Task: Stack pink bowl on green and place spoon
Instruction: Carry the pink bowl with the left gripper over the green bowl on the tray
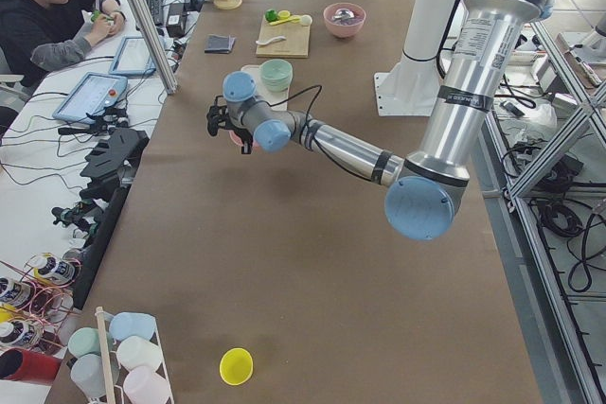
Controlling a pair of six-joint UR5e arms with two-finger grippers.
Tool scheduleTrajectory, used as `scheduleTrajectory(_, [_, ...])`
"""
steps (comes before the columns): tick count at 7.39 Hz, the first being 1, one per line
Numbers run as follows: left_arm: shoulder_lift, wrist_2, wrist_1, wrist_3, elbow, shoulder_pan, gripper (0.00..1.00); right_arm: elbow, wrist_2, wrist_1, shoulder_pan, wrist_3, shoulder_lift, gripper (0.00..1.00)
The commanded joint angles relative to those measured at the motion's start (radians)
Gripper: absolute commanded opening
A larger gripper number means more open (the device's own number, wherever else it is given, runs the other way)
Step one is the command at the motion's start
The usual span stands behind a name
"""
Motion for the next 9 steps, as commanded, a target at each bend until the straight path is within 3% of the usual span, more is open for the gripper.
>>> scheduleTrajectory(1, [-0.198, 0.022, 0.226, -0.208, -0.086, 0.093, 0.0, 0.002, 0.001, 0.0, 0.0, 0.002, 0.0, 1.0])
scheduleTrajectory(4, [-0.428, 0.212, 0.337, -0.42, -0.039, 0.289, 0.0, 0.002, 0.001, 0.0, 0.0, 0.002, 0.0, 1.0])
scheduleTrajectory(6, [-0.571, 0.306, 0.356, -0.477, 0.122, 0.36, 0.0, 0.002, 0.001, 0.0, -0.002, 0.002, 0.0, 1.0])
scheduleTrajectory(8, [-0.637, 0.357, 0.34, -0.476, 0.254, 0.382, 0.0, 0.004, -0.002, 0.0, -0.002, 0.002, 0.0, 1.0])
scheduleTrajectory(9, [-0.63, 0.357, 0.339, -0.471, 0.273, 0.385, 0.0, 0.004, -0.002, 0.0, -0.002, 0.002, -0.002, 1.0])
